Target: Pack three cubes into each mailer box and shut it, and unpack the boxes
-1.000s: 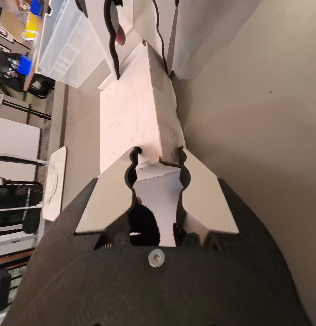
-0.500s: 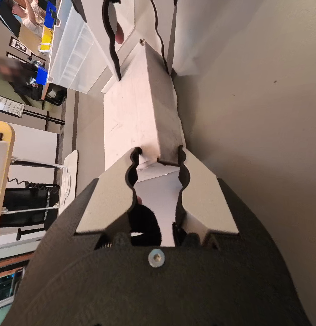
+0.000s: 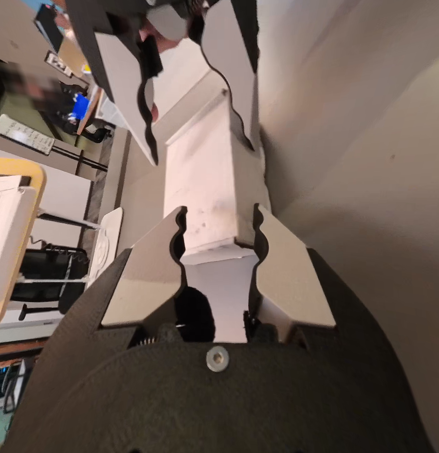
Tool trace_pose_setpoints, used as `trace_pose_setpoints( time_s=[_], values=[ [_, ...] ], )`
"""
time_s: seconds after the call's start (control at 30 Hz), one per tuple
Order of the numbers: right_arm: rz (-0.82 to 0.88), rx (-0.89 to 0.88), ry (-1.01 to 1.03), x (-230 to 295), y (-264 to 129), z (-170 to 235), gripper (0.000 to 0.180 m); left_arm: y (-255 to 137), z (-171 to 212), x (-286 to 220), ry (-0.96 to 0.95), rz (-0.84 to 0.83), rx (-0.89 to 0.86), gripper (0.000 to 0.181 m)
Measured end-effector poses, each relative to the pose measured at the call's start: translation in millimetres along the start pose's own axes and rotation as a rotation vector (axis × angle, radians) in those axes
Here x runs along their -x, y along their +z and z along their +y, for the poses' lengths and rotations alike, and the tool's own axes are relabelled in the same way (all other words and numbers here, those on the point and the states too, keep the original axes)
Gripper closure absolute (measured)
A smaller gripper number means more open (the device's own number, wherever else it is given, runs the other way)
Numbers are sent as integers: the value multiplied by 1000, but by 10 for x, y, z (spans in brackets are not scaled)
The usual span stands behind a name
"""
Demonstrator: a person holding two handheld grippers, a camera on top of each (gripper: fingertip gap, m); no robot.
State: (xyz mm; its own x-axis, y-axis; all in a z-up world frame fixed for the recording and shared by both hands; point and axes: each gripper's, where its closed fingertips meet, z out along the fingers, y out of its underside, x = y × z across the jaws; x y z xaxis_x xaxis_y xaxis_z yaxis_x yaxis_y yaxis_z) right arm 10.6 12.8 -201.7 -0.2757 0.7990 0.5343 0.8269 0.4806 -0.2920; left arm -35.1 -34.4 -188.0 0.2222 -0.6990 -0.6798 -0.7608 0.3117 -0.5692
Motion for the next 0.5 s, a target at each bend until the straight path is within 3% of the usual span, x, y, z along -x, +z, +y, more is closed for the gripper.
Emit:
trace_pose_setpoints(
  time_s=[0.2,0.3,0.5],
  values=[
    [-176,46,42,-69,219,-85,62,47,196,59,-101,23,40,151],
    [-247,114,32,-31,379,-41,48,83,228,58,-84,-8,21,152],
    [-246,155,24,-131,515,-85,54,115,194,54,-91,-14,0,153]
  ],
)
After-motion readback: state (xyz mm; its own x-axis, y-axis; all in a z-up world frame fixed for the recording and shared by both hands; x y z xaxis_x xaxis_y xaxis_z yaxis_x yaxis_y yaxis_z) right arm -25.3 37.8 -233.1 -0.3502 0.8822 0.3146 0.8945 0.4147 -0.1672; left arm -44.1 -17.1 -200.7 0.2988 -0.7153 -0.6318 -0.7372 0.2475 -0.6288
